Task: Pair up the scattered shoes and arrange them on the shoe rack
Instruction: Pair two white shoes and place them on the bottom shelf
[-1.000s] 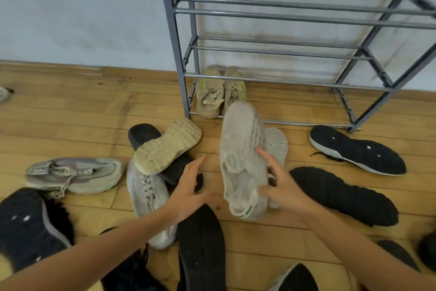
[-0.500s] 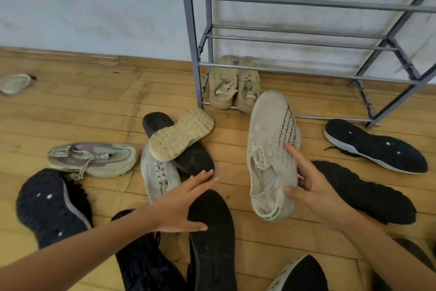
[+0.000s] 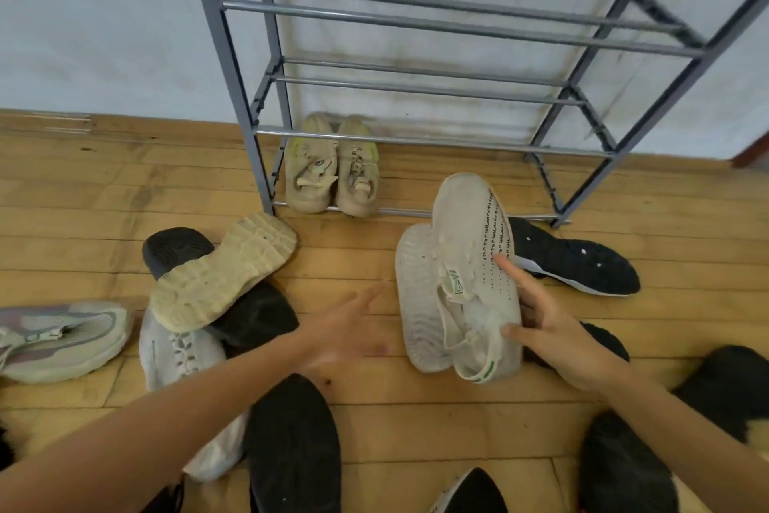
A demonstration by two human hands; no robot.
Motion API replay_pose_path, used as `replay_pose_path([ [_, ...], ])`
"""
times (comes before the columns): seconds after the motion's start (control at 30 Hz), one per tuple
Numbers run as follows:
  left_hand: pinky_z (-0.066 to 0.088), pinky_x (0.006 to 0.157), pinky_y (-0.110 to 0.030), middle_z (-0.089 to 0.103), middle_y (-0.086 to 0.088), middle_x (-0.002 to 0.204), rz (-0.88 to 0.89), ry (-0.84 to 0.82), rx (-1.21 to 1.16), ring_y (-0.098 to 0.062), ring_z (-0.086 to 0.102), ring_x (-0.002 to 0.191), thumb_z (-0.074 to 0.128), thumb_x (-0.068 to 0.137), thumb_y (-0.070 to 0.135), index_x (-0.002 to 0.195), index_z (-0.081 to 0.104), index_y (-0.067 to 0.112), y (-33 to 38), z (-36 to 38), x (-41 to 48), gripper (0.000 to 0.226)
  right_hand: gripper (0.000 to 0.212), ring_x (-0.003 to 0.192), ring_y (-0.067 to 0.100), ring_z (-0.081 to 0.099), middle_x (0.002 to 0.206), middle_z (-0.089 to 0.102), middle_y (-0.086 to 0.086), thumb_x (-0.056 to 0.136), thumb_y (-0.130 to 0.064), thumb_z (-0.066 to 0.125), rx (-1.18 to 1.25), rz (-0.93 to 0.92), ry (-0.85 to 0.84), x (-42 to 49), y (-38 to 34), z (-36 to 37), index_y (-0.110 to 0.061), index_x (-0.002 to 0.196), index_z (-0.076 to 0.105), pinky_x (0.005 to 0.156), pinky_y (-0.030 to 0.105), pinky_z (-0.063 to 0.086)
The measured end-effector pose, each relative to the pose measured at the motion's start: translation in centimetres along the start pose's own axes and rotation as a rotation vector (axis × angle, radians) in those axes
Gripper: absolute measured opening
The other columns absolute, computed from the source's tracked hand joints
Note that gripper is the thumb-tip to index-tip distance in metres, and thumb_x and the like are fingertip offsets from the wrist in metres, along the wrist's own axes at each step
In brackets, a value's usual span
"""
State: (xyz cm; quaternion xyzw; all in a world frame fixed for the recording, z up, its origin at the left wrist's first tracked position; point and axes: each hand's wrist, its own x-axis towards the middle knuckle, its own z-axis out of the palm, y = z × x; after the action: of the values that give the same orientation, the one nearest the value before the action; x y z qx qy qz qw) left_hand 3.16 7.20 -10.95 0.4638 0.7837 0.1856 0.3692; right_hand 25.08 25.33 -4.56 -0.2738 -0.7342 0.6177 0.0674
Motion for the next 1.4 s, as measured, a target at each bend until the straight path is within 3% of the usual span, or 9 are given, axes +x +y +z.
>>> replay_pose_path([
  [0.23,0.035,0.108,-0.047,0.007,-0.025,0.156,-0.217,0.079,0.097,-0.041,0.025,0.14,0.054,0.066,0.079,0.148,-0.01,0.043,7.2,4.4,8.3,0.11,0.086,0.134,0.01,0.042,0.149,0.038,-0.016,0.081,0.013,0.061,0.1,0.028,0.094,-0.4,3.2,-2.9,-0.045,0.139,0.036,0.1,0.043,0.048],
  [0.33,0.011,0.117,-0.052,-0.024,-0.032,0.15,-0.355,0.038,0.189,-0.046,-0.005,0.143,0.059,0.065,0.075,0.145,-0.018,0.041,8.6,6.3,9.4,0.117,0.084,0.13,0.008,0.045,0.147,0.039,-0.015,0.082,0.013,0.06,0.121,0.029,0.105,-0.7,3.6,-3.6,-0.048,0.135,0.039,0.093,0.034,0.053],
  [0.5,0.018,0.114,-0.05,-0.012,-0.025,0.155,-0.342,0.04,0.11,-0.043,0.005,0.143,0.064,0.066,0.069,0.144,-0.013,0.048,7.4,5.4,9.0,0.112,0.085,0.128,0.009,0.047,0.146,0.04,-0.015,0.082,0.014,0.06,0.131,0.025,0.089,-0.9,4.1,-3.4,-0.048,0.135,0.038,0.09,0.029,0.053],
  [0.6,0.036,0.106,-0.05,0.012,-0.017,0.155,-0.236,0.059,-0.221,-0.04,0.027,0.138,0.066,0.061,0.055,0.147,0.001,0.047,6.4,2.9,7.7,0.108,0.086,0.127,0.012,0.048,0.146,0.041,-0.011,0.082,0.015,0.059,0.153,0.047,0.108,-0.8,4.0,-2.9,-0.053,0.131,0.04,0.087,0.029,0.054],
  [0.73,0.054,0.075,-0.037,0.054,-0.011,0.128,-0.056,-0.082,-1.192,-0.031,0.058,0.105,0.051,0.066,0.015,0.137,0.032,0.046,5.0,0.0,4.5,0.08,0.087,0.126,0.016,0.049,0.145,0.043,-0.006,0.081,0.016,0.059,0.218,0.077,0.114,-0.4,3.6,-2.5,-0.052,0.131,0.039,0.084,0.031,0.056],
  [0.83,0.052,0.083,-0.044,0.059,-0.015,0.12,0.024,-0.222,-1.42,-0.033,0.061,0.101,0.051,0.069,0.008,0.138,0.044,0.029,3.1,0.1,3.0,0.072,0.087,0.124,0.017,0.051,0.142,0.045,-0.003,0.081,0.016,0.058,0.246,0.103,0.125,-0.2,3.2,-2.1,-0.052,0.131,0.039,0.084,0.033,0.057],
  [1.0,0.057,0.068,-0.033,0.07,-0.009,0.109,-0.069,-0.14,-1.234,-0.024,0.071,0.087,0.073,0.062,0.016,0.14,0.04,0.025,2.9,1.1,1.8,0.084,0.086,0.119,0.02,0.056,0.135,0.051,0.0,0.081,0.014,0.059,0.278,0.146,0.104,-0.2,3.1,-1.3,-0.055,0.128,0.039,0.087,0.04,0.056],
  [1.17,0.057,0.068,-0.022,0.063,0.0,0.119,0.128,0.08,-1.003,-0.01,0.071,0.094,0.067,0.08,-0.008,0.143,-0.002,0.051,4.7,0.8,1.5,0.111,0.087,0.115,0.021,0.058,0.132,0.052,0.004,0.08,0.015,0.059,0.288,0.182,0.125,-0.7,3.4,-1.3,-0.051,0.132,0.038,0.08,0.032,0.057],
  [1.4,0.058,0.081,-0.03,0.047,0.003,0.141,0.195,0.147,-0.973,-0.013,0.062,0.113,0.069,0.077,-0.006,0.147,0.009,0.047,4.6,0.4,0.6,0.107,0.089,0.116,0.025,0.057,0.132,0.052,0.004,0.08,0.016,0.058,0.389,0.226,0.16,-1.0,3.2,-1.5,-0.048,0.138,0.038,0.09,0.044,0.054],
])
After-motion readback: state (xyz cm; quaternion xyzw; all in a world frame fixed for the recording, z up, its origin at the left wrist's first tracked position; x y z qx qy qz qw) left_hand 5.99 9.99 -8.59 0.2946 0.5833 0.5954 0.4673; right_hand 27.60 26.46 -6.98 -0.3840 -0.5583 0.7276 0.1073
